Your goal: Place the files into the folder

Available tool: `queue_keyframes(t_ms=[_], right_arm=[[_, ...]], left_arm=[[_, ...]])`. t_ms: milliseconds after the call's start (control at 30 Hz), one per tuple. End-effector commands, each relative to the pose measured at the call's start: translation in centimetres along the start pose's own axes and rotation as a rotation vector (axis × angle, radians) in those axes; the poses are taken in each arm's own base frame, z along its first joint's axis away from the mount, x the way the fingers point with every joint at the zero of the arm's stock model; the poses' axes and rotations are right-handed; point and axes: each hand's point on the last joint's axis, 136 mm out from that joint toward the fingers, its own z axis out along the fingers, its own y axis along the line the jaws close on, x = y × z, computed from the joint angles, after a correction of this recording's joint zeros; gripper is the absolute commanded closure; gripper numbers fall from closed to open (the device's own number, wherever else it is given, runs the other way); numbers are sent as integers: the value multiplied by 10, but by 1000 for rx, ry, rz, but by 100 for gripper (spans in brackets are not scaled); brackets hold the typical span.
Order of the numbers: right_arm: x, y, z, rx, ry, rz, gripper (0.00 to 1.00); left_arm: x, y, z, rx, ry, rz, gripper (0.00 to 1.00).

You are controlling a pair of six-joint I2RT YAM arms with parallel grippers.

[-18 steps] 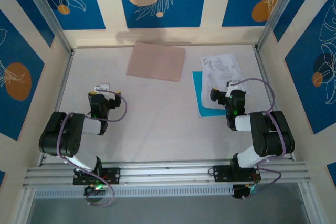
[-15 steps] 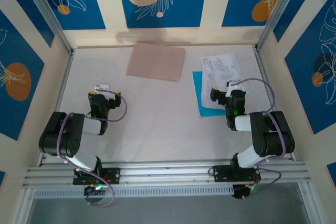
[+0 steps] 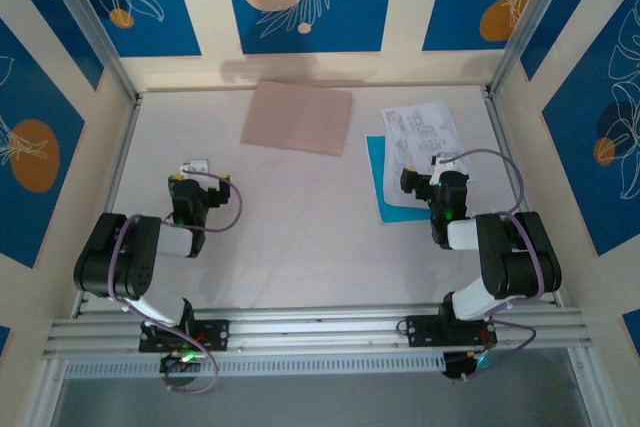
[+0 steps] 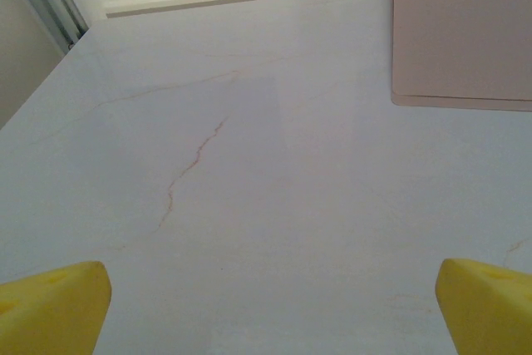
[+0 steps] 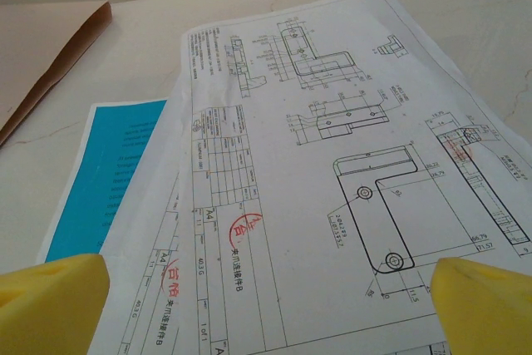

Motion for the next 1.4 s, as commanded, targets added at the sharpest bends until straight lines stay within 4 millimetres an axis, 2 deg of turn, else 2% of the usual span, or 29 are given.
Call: queue_keyframes(t_ms=[0,100,167,267,333,367,400,433,467,500,533,600,700,767,900,1033,1100,1200,1367], right_arm=[[-12,-1,2,18,-37,-21,1],[-16,2,0,20,-29,-32,1],[-21,9,-3,14,-53,-66,1],[-43,6,-17,102,-72,-84,1],[-78,10,-30,139,-122,-75,1],[-97,14,-38,134,-156,-33,1],[-115,10,-46,161,-167,100,1],[-121,-4,-54,219,-109,310,1],[-121,-12,-60,246,-21,524,1],[-92,-22,-76,337,183,733,1],[-84,-21,-79,331,280,821,1],[-101,14,-64,56,350,826,2],[-114,36,-70,45,384,747,7],[-118,51,-75,52,438,671,10],[-114,85,-79,-34,561,584,26],[-100,118,-90,-172,651,600,29],[-90,129,-99,-217,676,607,29],[-80,140,-115,-270,686,591,29],[-71,140,-132,-286,720,571,29]], left_arm=[[-7,4,-3,-2,-38,-29,0],[-13,10,-11,-28,-62,-39,0],[-25,3,-19,-22,-86,3,0],[-49,-3,-30,-32,-93,65,0],[-83,-7,-44,-35,-186,57,0],[-102,-9,-49,-40,-232,50,0],[-123,-8,-53,-66,-271,7,0],[-142,-4,-54,-93,-276,-99,0],[-148,-3,-52,-86,-221,-215,0],[-142,-1,-54,-95,-94,-336,0],[-135,-2,-55,-86,13,-426,0],[-147,-26,-41,76,52,-495,0],[-153,-66,-17,233,218,-542,0],[-142,-88,1,274,386,-535,0],[-123,-122,35,327,593,-550,1],[-103,-160,70,429,727,-603,25],[-96,-174,88,448,753,-622,33],[-83,-187,115,440,778,-629,39],[-65,-200,151,416,797,-666,47]])
